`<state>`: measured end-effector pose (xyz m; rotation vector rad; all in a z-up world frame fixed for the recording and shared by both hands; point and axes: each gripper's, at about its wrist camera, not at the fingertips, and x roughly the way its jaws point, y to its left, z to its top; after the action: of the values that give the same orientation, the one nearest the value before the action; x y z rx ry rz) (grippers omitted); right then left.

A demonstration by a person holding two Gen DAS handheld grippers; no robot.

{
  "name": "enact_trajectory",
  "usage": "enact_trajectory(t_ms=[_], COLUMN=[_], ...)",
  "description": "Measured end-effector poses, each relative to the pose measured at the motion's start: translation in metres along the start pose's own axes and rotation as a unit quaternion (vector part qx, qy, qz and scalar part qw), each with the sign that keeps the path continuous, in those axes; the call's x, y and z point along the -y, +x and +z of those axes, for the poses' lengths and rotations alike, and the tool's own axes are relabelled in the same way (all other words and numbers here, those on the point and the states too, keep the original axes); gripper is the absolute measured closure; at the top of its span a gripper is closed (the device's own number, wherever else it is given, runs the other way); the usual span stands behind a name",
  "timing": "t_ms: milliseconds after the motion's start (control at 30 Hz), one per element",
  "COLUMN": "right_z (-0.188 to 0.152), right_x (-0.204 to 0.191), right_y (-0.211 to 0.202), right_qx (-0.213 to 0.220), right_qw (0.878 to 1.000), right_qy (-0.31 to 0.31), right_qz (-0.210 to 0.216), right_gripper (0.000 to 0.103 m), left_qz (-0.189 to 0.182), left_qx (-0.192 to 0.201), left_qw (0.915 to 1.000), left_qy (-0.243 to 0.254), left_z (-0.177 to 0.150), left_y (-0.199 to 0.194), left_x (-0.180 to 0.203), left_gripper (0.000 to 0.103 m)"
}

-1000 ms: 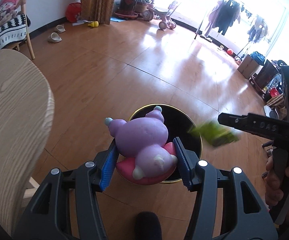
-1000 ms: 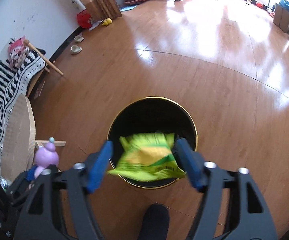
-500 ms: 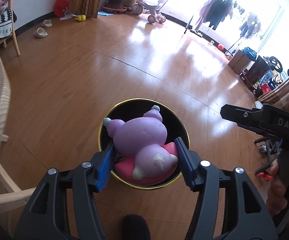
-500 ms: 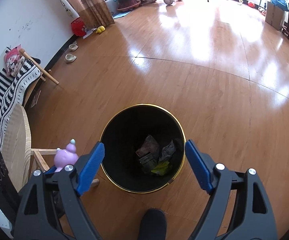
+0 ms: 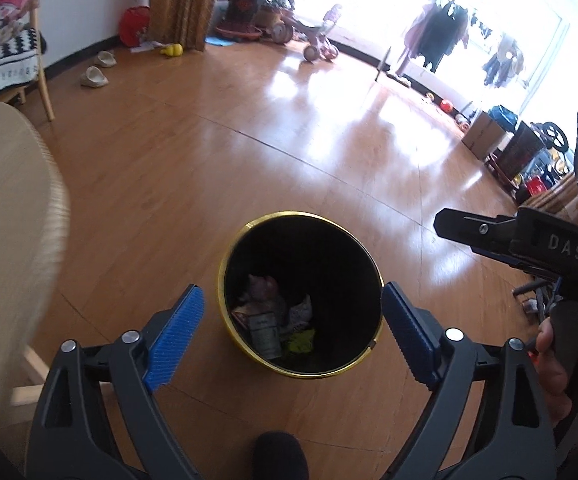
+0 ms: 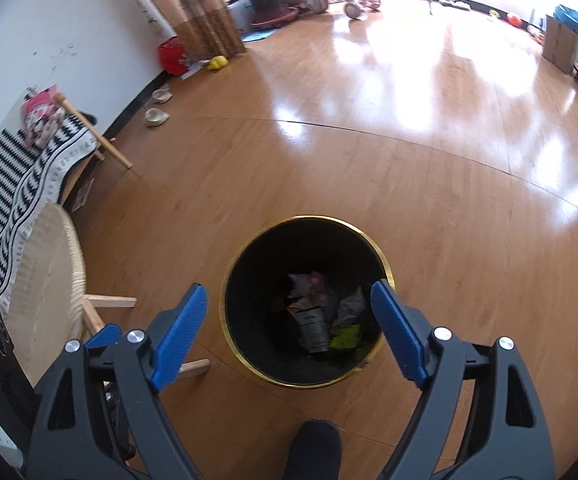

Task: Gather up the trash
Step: 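Open the left tool to drop the pink-purple toy into the bin, then return both tools to the table and grasp the white paper cup with the left tool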

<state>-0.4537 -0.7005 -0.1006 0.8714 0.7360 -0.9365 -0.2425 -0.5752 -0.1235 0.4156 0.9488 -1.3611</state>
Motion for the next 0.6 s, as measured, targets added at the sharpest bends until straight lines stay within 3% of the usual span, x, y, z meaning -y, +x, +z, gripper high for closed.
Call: enact_trajectory(t_ms=[167, 367, 600], right_z=[-0.004, -0.023, -0.068], right_x=[-0.055, -0.157, -0.289], right_y=[-0.008, -0.021, -0.028], right_qx=[0.003, 0.005, -0.017], right_qw=[0.999, 0.988, 0.962], right_qy=[-0.045, -0.129, -0.231], right_qz=[0.027, 0.079, 0.145], right_gripper=[0.02, 0.018, 0.018], left_qz=[0.029, 0.099, 0.194], left_qx=[0.033, 0.069, 0.1], left_qw=[0.999, 0.9918, 0.9679], left_qy=[-0.008, -0.043, -0.126], left_z=[-0.001, -0.012, -0.054], left_y=[-0.053, -0.135, -0.238], left_x=[-0.028, -0.086, -0.172], left_gripper=[0.008, 0.007, 0.007])
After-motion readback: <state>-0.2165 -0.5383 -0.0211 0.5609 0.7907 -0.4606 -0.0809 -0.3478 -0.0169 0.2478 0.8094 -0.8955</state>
